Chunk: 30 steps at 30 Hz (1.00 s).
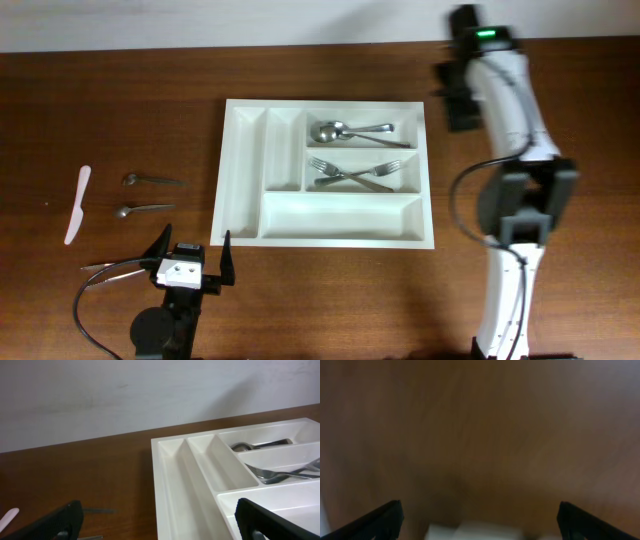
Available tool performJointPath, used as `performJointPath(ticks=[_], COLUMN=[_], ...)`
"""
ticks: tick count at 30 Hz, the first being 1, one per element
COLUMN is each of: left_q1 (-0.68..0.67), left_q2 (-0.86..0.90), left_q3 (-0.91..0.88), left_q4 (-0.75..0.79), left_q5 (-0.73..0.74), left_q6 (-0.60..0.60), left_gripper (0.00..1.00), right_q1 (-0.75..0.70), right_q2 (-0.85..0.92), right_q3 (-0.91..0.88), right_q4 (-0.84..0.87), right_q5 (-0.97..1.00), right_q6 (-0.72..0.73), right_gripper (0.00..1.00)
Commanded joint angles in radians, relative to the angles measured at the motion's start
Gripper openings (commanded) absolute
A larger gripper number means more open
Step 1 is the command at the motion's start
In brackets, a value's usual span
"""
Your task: Pack container
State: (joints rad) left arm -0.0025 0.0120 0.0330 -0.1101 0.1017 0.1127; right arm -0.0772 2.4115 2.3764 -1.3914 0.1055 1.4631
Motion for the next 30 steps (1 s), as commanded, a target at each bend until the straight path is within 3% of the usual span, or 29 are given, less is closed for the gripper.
performJointPath(ticks=[1,3,5,8,11,16,19,22,26,28,30], left_q1=[-0.001,-0.001,-0.001,-0.001,-0.001,0.000,0.001,0.009,0.044,0.064,0.064], left_q2=[-0.006,-0.006,-0.006,-0.006,-0.006,-0.006,-0.006,0.007,0.105,0.197,0.266], left_q3=[-0.006,-0.006,-0.006,-0.006,-0.006,-0.006,-0.003,0.061,0.267,0.425,0.521], left_q4=[0.002,0.002,0.002,0.021,0.148,0.182,0.182,0.053,-0.345,-0.532,-0.557], left_q5=[0.008,0.008,0.008,0.004,0.032,-0.043,-0.013,-0.056,-0.178,-0.088,0.047], left_q6=[0.013,0.013,0.013,0.025,0.039,0.067,-0.030,-0.137,-0.316,-0.336,-0.336], left_gripper=[0.99,0.99,0.99,0.99,0.99,0.99,0.99,0.99,0.99,0.99,0.99], right_q1=[-0.184,-0.272,-0.397,-0.445,-0.461,-0.461,-0.461,-0.461,-0.461,-0.461,-0.461], right_q2=[-0.055,-0.055,-0.055,-0.054,-0.053,-0.053,-0.053,-0.053,-0.053,-0.053,-0.053], right_q3=[0.027,0.027,0.027,0.023,0.020,0.018,0.018,0.018,0.018,0.018,0.018], right_q4=[-0.119,-0.181,-0.229,-0.227,-0.226,-0.227,-0.224,-0.224,-0.224,-0.224,-0.224], right_q5=[0.034,0.034,0.034,0.034,0.035,0.038,0.038,0.038,0.038,0.038,0.038], right_q6=[-0.106,-0.158,-0.334,-0.504,-0.673,-0.761,-0.760,-0.760,-0.760,-0.760,-0.760], right_gripper=[0.99,0.99,0.99,0.99,0.99,0.99,0.99,0.99,0.99,0.99,0.99])
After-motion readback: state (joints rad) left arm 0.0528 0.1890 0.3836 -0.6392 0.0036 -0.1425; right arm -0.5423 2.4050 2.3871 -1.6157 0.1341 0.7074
